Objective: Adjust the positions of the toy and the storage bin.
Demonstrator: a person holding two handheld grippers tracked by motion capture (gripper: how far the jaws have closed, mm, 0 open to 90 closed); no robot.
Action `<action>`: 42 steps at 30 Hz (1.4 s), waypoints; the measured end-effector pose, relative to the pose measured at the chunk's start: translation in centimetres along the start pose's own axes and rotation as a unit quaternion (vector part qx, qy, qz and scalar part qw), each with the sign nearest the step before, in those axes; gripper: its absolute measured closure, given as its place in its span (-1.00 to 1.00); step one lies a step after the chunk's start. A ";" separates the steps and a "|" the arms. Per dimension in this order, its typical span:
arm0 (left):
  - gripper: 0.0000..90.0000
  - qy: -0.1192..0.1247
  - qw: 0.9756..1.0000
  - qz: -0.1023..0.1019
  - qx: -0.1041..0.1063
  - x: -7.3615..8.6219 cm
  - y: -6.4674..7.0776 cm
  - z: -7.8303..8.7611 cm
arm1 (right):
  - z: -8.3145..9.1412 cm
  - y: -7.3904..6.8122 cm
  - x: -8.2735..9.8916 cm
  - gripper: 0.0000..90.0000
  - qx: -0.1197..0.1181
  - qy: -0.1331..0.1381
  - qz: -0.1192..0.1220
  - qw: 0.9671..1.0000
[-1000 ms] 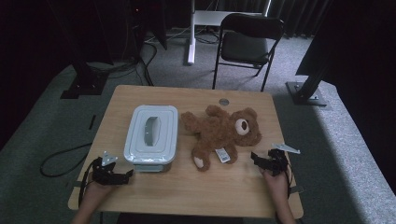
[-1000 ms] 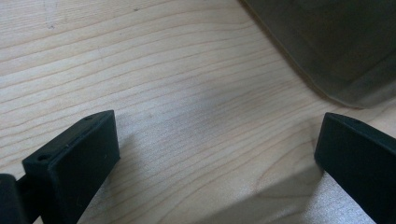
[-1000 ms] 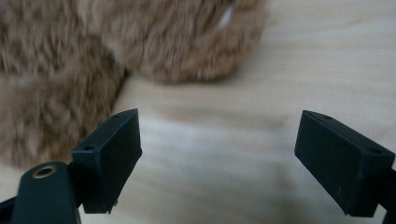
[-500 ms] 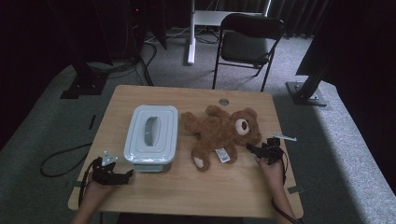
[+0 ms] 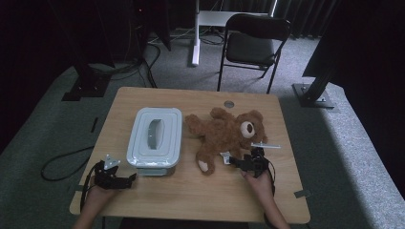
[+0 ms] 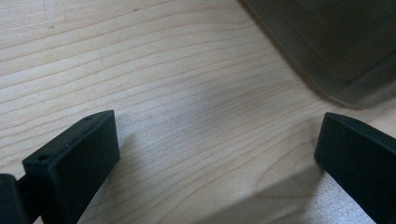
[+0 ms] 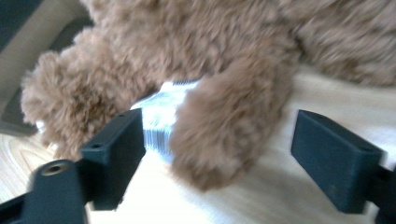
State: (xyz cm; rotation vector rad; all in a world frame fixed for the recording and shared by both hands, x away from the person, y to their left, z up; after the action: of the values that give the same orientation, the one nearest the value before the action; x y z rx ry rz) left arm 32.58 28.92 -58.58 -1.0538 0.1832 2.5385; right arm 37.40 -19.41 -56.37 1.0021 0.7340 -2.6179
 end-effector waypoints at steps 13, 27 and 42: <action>-0.99 0.000 1.000 0.000 0.000 0.0 0.0 0.0 | 0.2 0.4 0.4 0.70 0.041 -0.016 0.051 0.998; -0.99 0.000 1.000 0.000 0.000 0.0 0.0 0.0 | 2.1 3.9 -1.5 0.72 0.080 0.000 0.031 0.996; -0.99 0.000 1.000 0.001 0.000 0.0 0.0 0.0 | 2.9 8.6 -4.5 0.73 0.119 0.007 -0.011 0.993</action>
State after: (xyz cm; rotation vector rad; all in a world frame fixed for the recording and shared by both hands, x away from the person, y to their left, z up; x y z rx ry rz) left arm 32.58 28.91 -58.57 -1.0532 0.1847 2.5406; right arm 42.41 -28.05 -54.64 1.0808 0.4464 -2.7686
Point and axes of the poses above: each handheld gripper's, and its own axes: z roughly backward along the jaws, x roughly out of its underside, y roughly to its right, the point moved 4 cm from there along -z, roughly forward along the jaws, and after that the axes turned 1 degree about z, right-handed, at the moved point
